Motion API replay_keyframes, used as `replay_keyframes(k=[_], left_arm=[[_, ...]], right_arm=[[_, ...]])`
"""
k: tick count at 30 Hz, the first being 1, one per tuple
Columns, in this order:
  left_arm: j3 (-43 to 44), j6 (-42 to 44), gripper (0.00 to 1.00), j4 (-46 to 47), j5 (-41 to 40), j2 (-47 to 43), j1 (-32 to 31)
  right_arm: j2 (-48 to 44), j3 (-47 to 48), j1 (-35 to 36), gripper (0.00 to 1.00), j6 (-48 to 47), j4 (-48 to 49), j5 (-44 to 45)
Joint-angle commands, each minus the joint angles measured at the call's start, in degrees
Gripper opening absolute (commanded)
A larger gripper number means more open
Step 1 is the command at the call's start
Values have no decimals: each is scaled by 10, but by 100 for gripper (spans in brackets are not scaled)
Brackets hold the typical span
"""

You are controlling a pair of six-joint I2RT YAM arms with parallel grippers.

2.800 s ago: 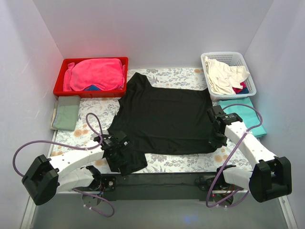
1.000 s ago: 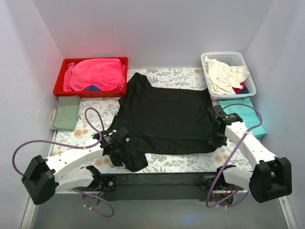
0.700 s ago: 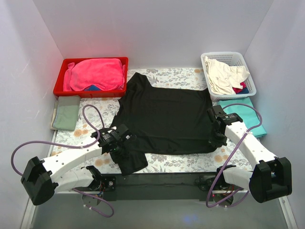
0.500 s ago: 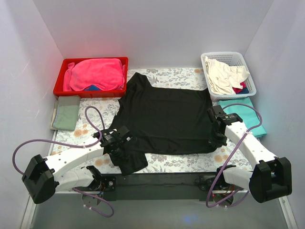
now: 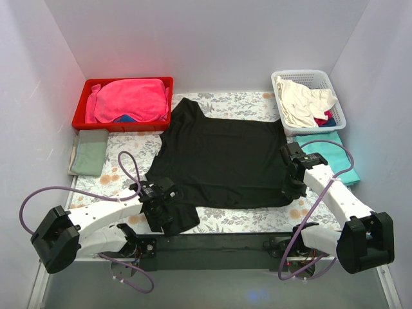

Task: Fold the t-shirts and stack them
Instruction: Grap the side of the flattened tshirt closest away from the robot with both arms

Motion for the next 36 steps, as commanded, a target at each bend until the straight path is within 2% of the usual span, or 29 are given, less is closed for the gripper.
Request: replay_keyframes(k=[1,5,12,16,20,24,26,31,36], left_arm=[[-21,-10,33,44,16,13,-4],[-40,-6,33,77,19,27,-4],[-45,6,33,83,41,43,-5],[-40,10,22,77,39,35,-5],[-28,14,16,68,38,13,-6],[-2,22,8,51,27,13,-6],[14,27,0,44,9,15,-6],[76,28,0,-1,-30,19,-6],[150,14,0,-65,-107,16,-6]], right_arm=[[-12,3,0,1,-4,3,2],[-14,13,1,1,-5,-1,7],[-14,17,1,1,-4,-3,9],[-15,13,1,1,-2,-3,6],[-18,11,0,1,1,-4,5],[-21,10,0,1,1,-3,6],[-21,10,0,1,1,-5,5],[-30,12,1,1,4,-6,9],[-56,31,1,1,8,-13,27]])
